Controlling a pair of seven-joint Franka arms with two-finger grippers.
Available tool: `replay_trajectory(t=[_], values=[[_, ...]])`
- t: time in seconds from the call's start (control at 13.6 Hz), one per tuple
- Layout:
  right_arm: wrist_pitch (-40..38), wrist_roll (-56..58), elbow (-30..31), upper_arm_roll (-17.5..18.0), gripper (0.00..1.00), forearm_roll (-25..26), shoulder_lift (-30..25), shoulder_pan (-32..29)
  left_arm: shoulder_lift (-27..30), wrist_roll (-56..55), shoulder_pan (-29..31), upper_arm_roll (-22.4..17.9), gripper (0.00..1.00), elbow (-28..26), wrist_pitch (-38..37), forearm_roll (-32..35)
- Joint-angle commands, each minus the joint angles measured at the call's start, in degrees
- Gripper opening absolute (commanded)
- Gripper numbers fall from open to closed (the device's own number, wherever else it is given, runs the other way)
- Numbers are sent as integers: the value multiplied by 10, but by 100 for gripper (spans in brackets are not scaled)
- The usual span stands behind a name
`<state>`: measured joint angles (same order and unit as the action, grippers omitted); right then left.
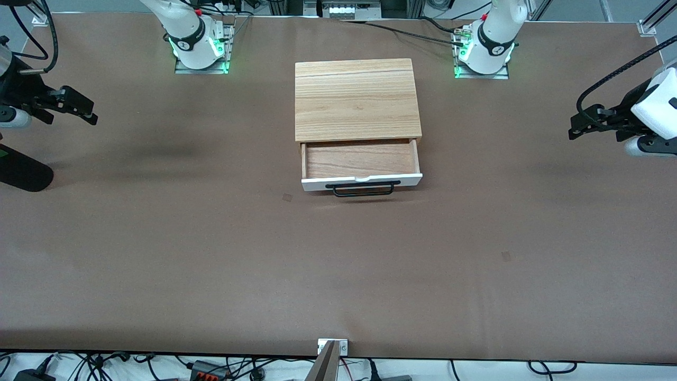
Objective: Pull top drawer with both arms simultaneously
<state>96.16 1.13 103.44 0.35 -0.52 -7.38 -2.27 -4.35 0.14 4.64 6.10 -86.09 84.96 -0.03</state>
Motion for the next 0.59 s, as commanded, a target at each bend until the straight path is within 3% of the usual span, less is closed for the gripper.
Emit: replay_trajectory(t=[0.0, 0.51], values=[[-14, -7, 12, 8, 100, -8, -19, -5, -5, -3, 9, 2, 100, 10, -7, -17], [-34, -16, 11, 13, 100, -7, -19, -6, -5, -3, 9, 2, 100, 10, -7, -17]])
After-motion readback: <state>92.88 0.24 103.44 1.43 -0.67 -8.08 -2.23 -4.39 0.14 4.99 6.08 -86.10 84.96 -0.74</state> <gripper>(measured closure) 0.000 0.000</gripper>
